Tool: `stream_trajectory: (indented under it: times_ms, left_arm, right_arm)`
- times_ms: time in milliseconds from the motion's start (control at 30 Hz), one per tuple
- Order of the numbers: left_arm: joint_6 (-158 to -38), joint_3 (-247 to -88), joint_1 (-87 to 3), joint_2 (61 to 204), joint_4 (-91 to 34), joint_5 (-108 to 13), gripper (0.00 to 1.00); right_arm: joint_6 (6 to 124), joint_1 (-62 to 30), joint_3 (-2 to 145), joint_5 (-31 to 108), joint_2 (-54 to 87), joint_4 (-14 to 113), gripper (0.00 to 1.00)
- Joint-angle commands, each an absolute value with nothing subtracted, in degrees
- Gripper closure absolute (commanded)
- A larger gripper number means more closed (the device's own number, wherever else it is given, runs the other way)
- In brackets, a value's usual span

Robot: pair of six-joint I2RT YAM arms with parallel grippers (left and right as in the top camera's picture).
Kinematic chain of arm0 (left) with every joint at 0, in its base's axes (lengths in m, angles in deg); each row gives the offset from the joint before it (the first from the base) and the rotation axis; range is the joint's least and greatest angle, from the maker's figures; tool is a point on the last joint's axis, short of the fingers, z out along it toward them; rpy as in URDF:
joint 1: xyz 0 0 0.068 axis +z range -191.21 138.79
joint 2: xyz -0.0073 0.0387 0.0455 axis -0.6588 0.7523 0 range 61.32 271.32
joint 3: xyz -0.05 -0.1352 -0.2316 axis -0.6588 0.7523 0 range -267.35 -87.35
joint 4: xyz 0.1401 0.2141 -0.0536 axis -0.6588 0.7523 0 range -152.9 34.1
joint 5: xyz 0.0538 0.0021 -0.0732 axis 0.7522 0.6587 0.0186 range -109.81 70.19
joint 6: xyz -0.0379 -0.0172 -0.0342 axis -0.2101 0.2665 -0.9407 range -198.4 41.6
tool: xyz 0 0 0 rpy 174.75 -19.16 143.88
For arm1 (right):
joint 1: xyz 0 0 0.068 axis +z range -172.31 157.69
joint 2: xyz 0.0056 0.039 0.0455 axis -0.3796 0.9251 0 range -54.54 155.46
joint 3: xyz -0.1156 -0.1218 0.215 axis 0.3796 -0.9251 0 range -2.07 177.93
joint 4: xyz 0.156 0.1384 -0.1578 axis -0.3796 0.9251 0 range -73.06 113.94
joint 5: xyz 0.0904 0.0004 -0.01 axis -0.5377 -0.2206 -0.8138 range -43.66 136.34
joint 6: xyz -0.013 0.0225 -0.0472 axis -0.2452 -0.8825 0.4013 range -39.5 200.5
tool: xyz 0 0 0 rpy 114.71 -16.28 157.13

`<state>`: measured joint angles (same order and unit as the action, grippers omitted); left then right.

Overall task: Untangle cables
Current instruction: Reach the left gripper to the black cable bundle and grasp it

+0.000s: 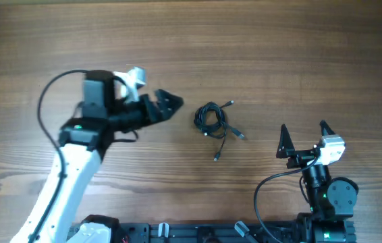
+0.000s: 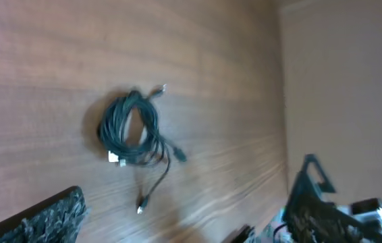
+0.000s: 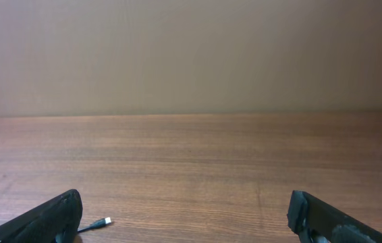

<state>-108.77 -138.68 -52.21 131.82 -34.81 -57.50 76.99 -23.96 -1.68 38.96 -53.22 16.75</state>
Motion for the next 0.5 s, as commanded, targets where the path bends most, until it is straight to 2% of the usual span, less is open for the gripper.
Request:
stream_trajectory:
  times_ms: [0, 100, 167, 300, 467]
  left_arm:
    - [-120.9, -139.2, -62.2, 133.7, -34.3, -34.3, 0.01]
    - [-125.4, -139.2, -68.9, 135.7, -34.4, -19.6, 0.01]
    - [-125.6, -139.2, -72.5, 137.8, -35.1, -14.7, 0.01]
    - [-125.7, -139.2, -76.4, 142.2, -35.7, -14.3, 0.10]
    - [-131.8, -139.2, -77.9, 150.0, -40.9, -14.1, 0.14]
  right_arm:
    - [77.5, -23.9, -1.8, 40.0, -53.3, 16.6, 0.00]
    - [77.5, -23.9, -1.8, 40.0, -53.3, 16.6, 0.00]
    - [77.5, -23.9, -1.8, 40.0, -53.3, 16.6, 0.00]
    - [77.5, -23.9, -1.8, 40.0, -53.3, 16.6, 0.00]
    - [77.5, -23.9, -1.8, 40.0, -53.3, 16.6, 0.00]
